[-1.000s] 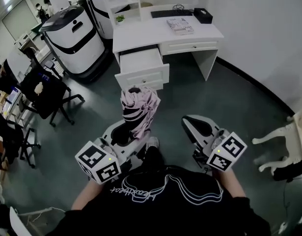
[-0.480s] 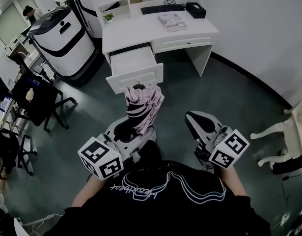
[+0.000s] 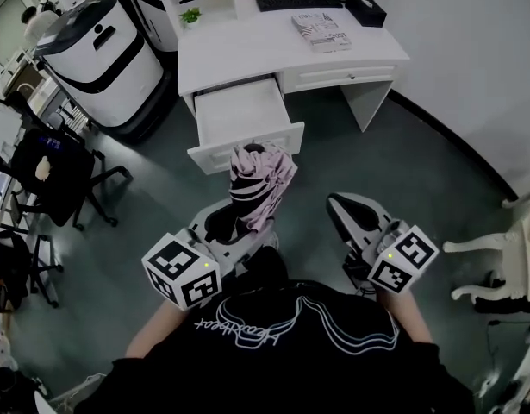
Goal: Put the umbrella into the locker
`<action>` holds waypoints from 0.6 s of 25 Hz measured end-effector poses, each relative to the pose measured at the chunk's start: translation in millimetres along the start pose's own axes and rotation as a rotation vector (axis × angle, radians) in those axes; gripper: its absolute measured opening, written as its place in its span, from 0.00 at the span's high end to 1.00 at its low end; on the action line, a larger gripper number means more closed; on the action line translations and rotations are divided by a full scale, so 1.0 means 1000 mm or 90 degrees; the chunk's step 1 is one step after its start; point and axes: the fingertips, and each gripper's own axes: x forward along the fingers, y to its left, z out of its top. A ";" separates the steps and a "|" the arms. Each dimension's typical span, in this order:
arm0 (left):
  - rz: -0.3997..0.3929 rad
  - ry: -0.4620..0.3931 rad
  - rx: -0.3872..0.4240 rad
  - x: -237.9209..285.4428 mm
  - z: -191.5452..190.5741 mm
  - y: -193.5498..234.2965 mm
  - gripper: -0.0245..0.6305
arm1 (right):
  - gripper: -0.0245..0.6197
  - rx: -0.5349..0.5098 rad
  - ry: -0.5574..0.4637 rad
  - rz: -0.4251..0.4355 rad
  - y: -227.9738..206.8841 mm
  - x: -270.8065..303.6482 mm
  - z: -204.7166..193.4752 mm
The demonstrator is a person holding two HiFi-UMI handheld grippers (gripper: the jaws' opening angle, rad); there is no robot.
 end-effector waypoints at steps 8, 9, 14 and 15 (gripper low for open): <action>0.009 0.031 -0.038 0.043 0.037 0.114 0.61 | 0.96 0.027 0.041 -0.015 -0.064 0.099 0.020; 0.009 0.034 -0.041 0.048 0.044 0.128 0.61 | 0.96 0.029 0.045 -0.017 -0.072 0.113 0.025; 0.006 0.051 -0.040 0.064 0.056 0.179 0.61 | 0.96 0.032 0.053 -0.026 -0.100 0.161 0.036; 0.004 0.053 -0.040 0.066 0.054 0.183 0.61 | 0.96 0.031 0.054 -0.027 -0.102 0.163 0.035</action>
